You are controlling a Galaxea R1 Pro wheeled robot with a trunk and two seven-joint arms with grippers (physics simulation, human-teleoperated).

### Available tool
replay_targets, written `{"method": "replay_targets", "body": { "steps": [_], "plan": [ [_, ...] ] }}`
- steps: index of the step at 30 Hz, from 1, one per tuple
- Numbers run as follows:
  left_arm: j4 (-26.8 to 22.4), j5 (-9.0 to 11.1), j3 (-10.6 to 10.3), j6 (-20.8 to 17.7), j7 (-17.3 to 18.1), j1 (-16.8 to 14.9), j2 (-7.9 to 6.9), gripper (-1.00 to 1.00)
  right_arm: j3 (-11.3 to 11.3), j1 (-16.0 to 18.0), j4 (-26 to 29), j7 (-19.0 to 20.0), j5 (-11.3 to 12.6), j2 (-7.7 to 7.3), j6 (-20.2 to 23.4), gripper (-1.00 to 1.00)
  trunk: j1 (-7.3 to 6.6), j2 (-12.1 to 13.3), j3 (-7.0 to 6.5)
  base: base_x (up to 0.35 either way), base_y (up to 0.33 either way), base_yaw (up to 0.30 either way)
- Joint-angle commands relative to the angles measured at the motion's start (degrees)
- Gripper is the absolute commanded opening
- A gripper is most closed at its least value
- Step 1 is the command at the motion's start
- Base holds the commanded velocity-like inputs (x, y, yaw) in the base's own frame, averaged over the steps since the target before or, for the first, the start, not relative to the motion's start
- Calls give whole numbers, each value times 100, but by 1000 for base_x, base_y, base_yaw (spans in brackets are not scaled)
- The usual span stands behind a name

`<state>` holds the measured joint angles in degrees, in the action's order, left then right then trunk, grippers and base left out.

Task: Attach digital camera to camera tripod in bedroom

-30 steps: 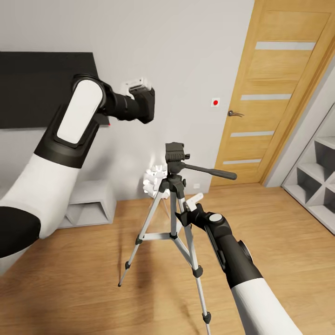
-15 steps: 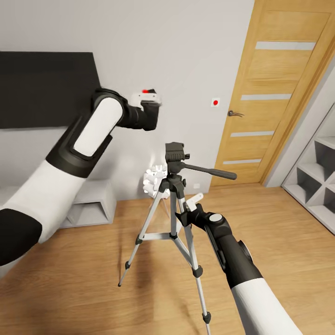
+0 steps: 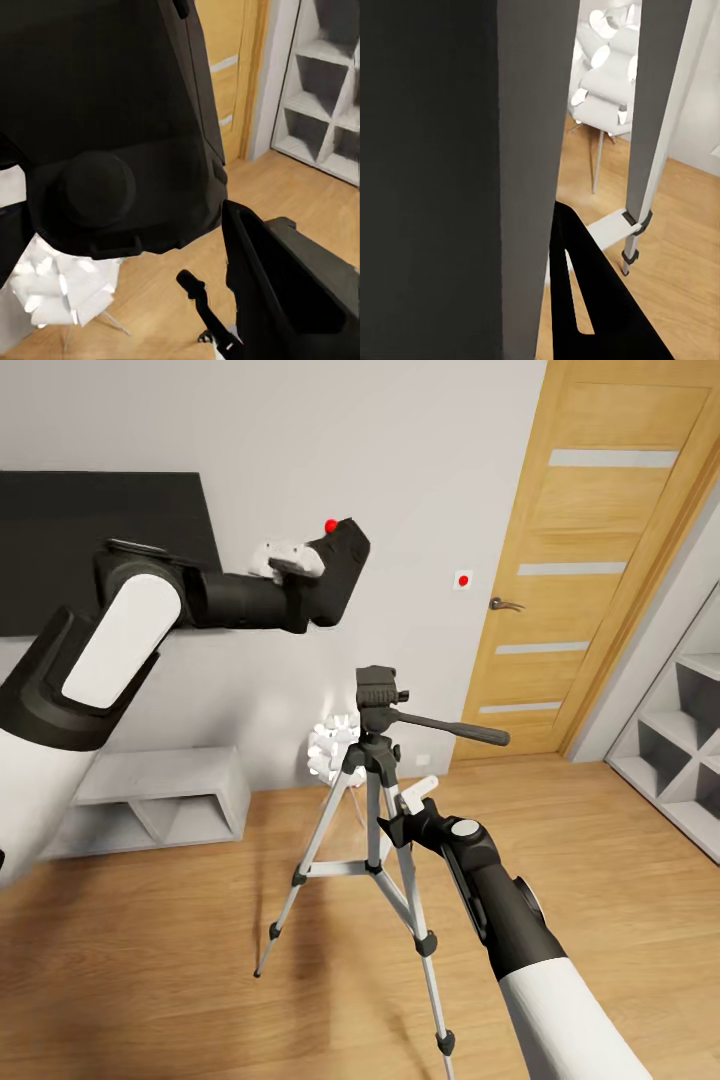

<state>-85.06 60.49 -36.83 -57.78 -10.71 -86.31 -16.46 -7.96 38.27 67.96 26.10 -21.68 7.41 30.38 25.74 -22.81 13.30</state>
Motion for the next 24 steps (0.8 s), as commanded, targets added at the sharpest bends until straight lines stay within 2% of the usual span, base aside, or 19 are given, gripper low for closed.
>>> {"method": "replay_targets", "body": {
  "steps": [1,2,3,4,5,6,8,13,14,16,17,19,20,21,23,24],
  "plan": [
    [-56,-309,-21,91,204,-9,-65,-100,5,5,6,35,-94,-6,12,-100,4,-11,12,0,0,0],
    [-75,-464,-26,131,290,-9,-85,-100,5,5,6,35,-93,-11,12,-100,4,-11,12,0,0,0],
    [-102,-781,-23,200,409,-11,-107,-100,5,5,6,37,-92,-18,12,-100,4,-11,12,0,0,0],
    [-112,-943,-20,227,450,-10,-115,-100,5,5,6,39,-92,-20,12,-100,4,-11,12,0,0,0],
    [-123,-1254,-13,267,506,-10,-125,-100,5,5,6,41,-91,-23,12,-100,4,-11,12,0,0,0],
    [-148,-1759,4,272,595,-9,-145,-100,5,5,6,43,-91,-27,6,-100,4,-11,12,0,0,0],
    [-163,-1862,8,265,636,-9,-159,-100,5,5,6,44,-91,-28,0,-100,4,-11,12,0,0,0],
    [-194,-1865,-83,257,758,-9,-163,-100,5,5,6,45,-97,-29,-16,-100,4,-11,12,0,0,0],
    [-195,-1848,-442,260,868,-9,-224,-100,5,5,6,45,-95,-29,-21,-100,4,-11,12,0,0,0],
    [-168,-1834,-641,259,1102,-10,-245,-100,5,5,6,45,-94,-29,-22,-100,4,-11,12,0,0,0],
    [-119,-1820,-731,259,1435,-9,-238,-100,5,5,6,45,-93,-29,-22,-100,4,-11,12,0,0,0],
    [-10,-1848,-784,254,1895,-12,-226,-100,5,5,8,45,-92,-29,-23,-100,4,-11,12,0,0,0],
    [132,-1904,-810,236,2434,-14,-215,-100,5,5,8,45,-91,-29,-26,-100,4,-11,12,0,0,0],
    [200,-1940,-815,225,2709,-15,-212,-100,5,5,7,45,-91,-29,-27,-100,4,-11,12,0,0,0],
    [446,-2141,-814,153,3681,-27,-210,-100,5,5,7,45,-88,-29,-30,-100,4,-11,12,0,0,0],
    [2213,-2731,-728,-51,5086,-949,330,-100,5,5,6,45,-66,-29,-26,-100,4,-11,12,0,0,0]
  ]
}}
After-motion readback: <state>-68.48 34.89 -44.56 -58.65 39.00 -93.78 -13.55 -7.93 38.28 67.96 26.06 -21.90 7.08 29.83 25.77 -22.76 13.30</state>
